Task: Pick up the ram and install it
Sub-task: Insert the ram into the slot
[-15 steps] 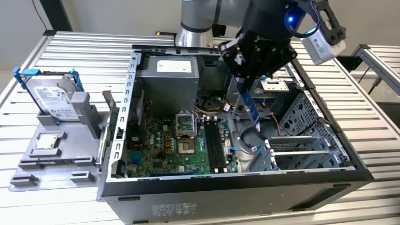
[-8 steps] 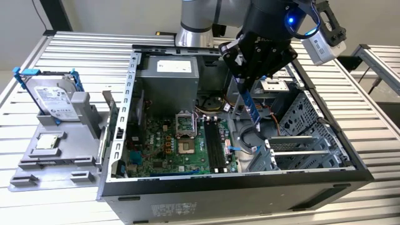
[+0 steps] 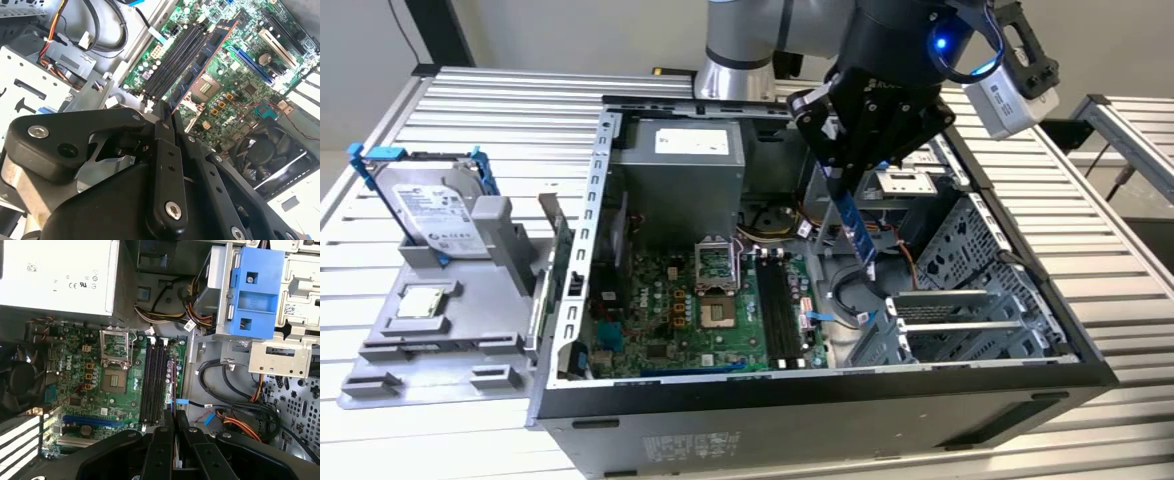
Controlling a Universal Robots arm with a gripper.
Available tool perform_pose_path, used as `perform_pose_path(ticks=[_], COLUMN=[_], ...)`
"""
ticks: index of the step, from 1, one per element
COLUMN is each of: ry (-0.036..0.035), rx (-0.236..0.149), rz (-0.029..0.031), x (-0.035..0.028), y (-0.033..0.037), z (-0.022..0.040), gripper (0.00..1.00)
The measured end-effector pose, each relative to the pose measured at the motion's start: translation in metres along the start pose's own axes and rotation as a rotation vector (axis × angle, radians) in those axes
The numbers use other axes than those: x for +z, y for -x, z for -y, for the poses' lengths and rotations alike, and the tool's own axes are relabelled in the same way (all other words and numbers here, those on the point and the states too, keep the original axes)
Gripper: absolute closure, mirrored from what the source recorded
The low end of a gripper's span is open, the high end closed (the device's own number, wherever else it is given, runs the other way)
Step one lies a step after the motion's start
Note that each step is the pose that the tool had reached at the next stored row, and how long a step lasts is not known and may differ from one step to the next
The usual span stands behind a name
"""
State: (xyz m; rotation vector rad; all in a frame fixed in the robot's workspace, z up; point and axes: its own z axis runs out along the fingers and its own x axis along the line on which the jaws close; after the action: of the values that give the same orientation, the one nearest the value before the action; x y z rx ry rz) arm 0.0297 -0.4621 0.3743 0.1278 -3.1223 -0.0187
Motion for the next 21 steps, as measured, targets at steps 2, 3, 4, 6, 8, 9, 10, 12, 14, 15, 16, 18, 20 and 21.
perform_pose_path(ticks=[2, 3, 4, 6, 8, 9, 10, 12, 14, 15, 16, 18, 20, 21], ry=[0.0005, 0.0003, 0.0000, 0.0001, 0.0001, 0.0000, 0.0000, 0.0003, 0.0008, 0.0010, 0.0011, 0.0015, 0.0018, 0.0017], rx=[0.000, 0.000, 0.000, 0.000, 0.000, 0.000, 0.000, 0.015, 0.045, 0.058, 0.070, 0.090, 0.107, 0.112], rz=[0.0001, 0.0001, 0.0000, 0.0000, -0.0001, 0.0000, 0.0000, 0.0001, 0.0005, 0.0007, 0.0008, 0.0011, 0.0013, 0.0013], x=[0.0014, 0.0026, 0.0040, 0.0076, 0.0113, 0.0131, 0.0148, 0.0185, 0.0222, 0.0236, 0.0248, 0.0270, 0.0287, 0.0291], y=[0.0004, 0.0008, 0.0012, 0.0020, 0.0032, 0.0036, 0.0038, 0.0039, 0.0040, 0.0041, 0.0041, 0.0042, 0.0044, 0.0044], z=[0.0001, 0.0001, 0.0001, 0.0003, 0.0004, 0.0005, 0.0005, 0.0005, 0.0006, 0.0006, 0.0006, 0.0007, 0.0006, 0.0007], gripper=[1.00, 1.00, 1.00, 1.00, 1.00, 1.00, 1.00, 1.00, 1.00, 1.00, 1.00, 1.00, 1.00, 1.00])
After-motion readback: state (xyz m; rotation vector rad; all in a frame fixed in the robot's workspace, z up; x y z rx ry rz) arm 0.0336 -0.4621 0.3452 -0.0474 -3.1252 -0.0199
